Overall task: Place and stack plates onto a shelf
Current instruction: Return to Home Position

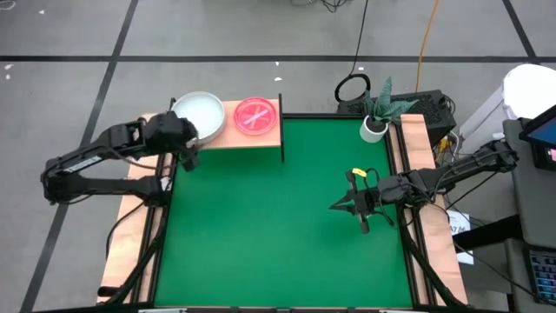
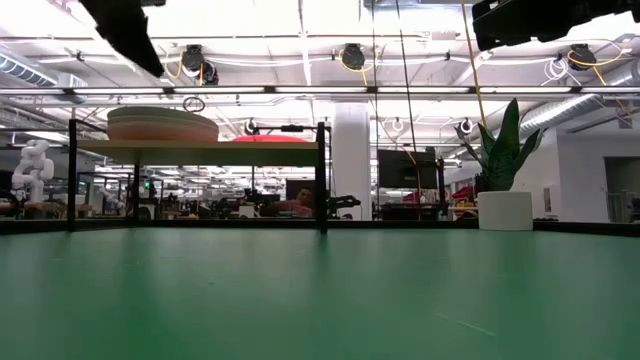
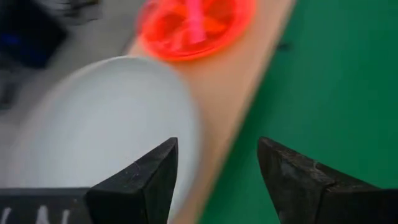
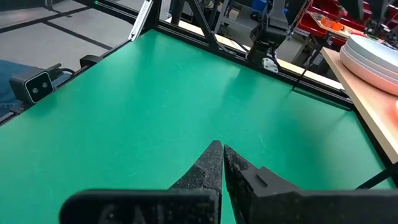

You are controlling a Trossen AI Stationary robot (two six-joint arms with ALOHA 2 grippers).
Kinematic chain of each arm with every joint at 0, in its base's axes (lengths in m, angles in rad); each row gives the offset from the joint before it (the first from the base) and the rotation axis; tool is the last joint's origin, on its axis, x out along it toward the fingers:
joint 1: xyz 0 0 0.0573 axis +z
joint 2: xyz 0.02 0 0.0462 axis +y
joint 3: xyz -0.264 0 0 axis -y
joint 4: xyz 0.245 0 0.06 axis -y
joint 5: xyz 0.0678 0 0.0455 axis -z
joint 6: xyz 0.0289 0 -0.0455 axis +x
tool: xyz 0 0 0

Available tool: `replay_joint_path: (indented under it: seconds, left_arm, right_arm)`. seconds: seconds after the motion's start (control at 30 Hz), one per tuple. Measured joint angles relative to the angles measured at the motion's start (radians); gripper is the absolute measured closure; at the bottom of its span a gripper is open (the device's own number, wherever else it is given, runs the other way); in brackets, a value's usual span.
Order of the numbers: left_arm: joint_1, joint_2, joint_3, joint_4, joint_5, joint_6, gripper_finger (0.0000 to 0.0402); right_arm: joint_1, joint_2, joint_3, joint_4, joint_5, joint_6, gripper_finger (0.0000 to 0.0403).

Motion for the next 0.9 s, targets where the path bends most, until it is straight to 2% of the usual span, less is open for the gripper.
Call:
replay_joint_path:
  seconds: [0.07, 0.17, 0.37, 0.5, 0.63, 0.9]
  left_arm:
    - [-0.025, -0.026, 0.0, 0.004, 0.074, -0.055, 0.0183]
    - [-0.102, -0.071, -0.044, 0.106, 0.11, -0.091, 0.0216]
    - [-0.297, -0.133, -0.218, 0.33, 0.132, -0.119, 0.0317]
    - [-0.419, -0.166, -0.356, 0.567, 0.132, -0.133, 0.0358]
    - [-0.515, -0.173, -0.515, 0.831, 0.132, -0.129, 0.0376]
    - [-0.627, -0.178, -0.786, 1.25, 0.124, -0.114, 0.0378]
  right_arm:
    - [0.0, 0.0, 0.0, 0.0, 0.0, -0.006, 0.0403]
    - [-0.001, -0.003, -0.006, 0.0, 0.0, -0.038, 0.0403]
    - [-0.032, -0.032, -0.063, 0.041, 0.0, -0.032, 0.0403]
    - [-0.044, -0.072, -0.09, 0.05, 0.0, -0.016, 0.0403]
    - [-0.047, -0.116, -0.118, 0.063, 0.0, -0.012, 0.0403]
    - [-0.047, -0.211, -0.221, 0.089, 0.006, -0.01, 0.0403]
